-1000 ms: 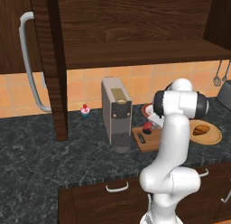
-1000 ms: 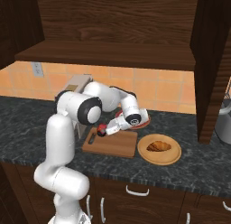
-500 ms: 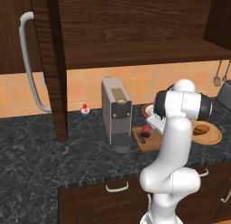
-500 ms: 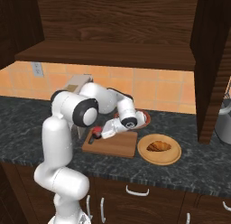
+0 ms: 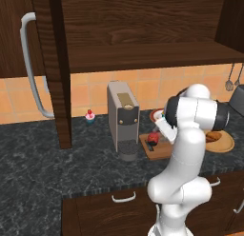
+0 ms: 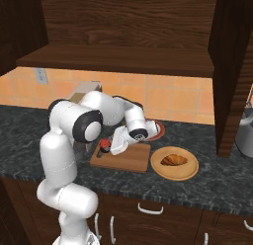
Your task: From the different types of pastries on the counter, select a croissant and place it on the cutting board. Then retrieve a jar of jam from the cabinet and place it alongside the croissant on the cutting board.
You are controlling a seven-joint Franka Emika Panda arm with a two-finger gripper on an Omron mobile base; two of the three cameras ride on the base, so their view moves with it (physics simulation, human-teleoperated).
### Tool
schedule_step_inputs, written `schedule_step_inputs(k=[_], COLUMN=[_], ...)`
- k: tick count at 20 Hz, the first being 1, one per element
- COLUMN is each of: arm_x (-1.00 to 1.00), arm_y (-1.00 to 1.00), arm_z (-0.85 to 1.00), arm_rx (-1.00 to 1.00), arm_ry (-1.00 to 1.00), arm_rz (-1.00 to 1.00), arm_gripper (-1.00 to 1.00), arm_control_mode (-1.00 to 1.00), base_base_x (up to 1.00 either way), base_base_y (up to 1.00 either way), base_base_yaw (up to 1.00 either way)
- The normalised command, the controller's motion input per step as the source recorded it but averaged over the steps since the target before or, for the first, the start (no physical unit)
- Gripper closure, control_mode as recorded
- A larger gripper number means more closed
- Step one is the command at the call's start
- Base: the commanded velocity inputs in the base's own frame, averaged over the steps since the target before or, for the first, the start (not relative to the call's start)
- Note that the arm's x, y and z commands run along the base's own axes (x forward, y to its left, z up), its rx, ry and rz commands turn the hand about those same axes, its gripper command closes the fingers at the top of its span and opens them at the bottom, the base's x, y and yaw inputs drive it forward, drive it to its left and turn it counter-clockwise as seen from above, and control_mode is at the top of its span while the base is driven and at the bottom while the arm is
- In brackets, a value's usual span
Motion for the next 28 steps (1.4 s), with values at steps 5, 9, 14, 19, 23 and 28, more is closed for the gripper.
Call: schedule_step_inputs(k=[5, 9, 14, 19, 23, 28], arm_x=[0.0, 0.0, -0.01, 0.0, 0.0, 0.0], arm_y=[-0.35, -0.42, -0.38, -0.36, -0.26, -0.3], arm_z=[0.48, 0.12, 0.1, 0.35, 0.14, 0.0], arm_rx=[0.0, 0.0, 0.0, -0.02, -0.09, -0.19], arm_ry=[-0.06, -0.04, -0.09, -0.17, -0.19, -0.12], arm_rz=[0.06, 0.07, 0.05, 0.16, 0.22, 0.24], arm_gripper=[-1.0, -1.0, -1.0, -1.0, -1.0, -1.0], arm_control_mode=[-1.0, -1.0, -1.0, -1.0, -1.0, -1.0], base_base_x=[0.0, 0.0, 0.0, 0.0, 0.0, 0.0], base_base_y=[0.0, 0.0, 0.0, 0.0, 0.0, 0.0], base_base_yaw=[0.0, 0.0, 0.0, 0.0, 0.0, 0.0])
